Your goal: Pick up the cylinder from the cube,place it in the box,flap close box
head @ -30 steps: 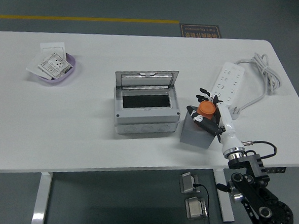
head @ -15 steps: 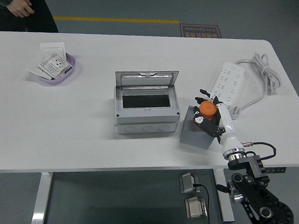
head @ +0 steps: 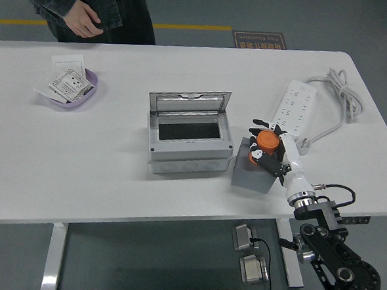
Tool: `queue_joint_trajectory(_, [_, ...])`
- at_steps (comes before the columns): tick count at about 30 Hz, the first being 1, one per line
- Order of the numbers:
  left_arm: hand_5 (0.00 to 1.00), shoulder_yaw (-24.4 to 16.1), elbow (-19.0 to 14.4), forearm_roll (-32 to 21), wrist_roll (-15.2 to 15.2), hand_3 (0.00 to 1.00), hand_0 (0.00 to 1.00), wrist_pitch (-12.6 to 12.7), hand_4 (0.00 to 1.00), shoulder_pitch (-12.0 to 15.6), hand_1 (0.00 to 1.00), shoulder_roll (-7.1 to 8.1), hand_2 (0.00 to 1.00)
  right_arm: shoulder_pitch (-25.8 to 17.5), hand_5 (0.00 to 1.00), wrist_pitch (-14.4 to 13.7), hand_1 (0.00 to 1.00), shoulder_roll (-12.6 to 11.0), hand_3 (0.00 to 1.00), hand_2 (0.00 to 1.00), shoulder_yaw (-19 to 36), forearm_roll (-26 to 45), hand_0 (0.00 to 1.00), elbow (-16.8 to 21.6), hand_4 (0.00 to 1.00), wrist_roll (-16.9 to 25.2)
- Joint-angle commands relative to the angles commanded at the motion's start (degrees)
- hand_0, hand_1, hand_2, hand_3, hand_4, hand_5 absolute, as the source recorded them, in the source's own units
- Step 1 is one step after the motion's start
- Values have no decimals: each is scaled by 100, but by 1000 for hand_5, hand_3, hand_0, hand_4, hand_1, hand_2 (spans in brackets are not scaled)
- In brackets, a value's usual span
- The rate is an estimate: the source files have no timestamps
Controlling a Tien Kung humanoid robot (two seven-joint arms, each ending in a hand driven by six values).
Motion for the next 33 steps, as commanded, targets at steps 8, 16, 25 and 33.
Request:
queue_joint_trajectory(8, [528, 18, 0, -25, -5, 726, 642, 9, 796, -6, 699, 0, 677, 56, 2, -27, 631, -55, 504, 579, 44, -16, 753, 114, 67, -6])
queue_joint_trajectory(16, [530, 11, 0, -17, -2, 726, 642, 14, 796, -6, 699, 1, 677, 116, 2, -111, 587, -125, 445, 543, 134, -189, 728, 375, 119, -85])
queue_joint_trajectory(25, [532, -55, 0, 54, 14, 727, 642, 15, 796, 19, 699, 1, 676, 469, 2, -418, 551, -345, 443, 539, 90, -999, 674, 737, 111, -483])
queue_joint_trajectory(33, [534, -98, 0, 102, 14, 726, 642, 30, 796, 15, 699, 11, 676, 1203, 2, -577, 327, -522, 436, 516, -562, -2210, 395, 655, 83, -1196])
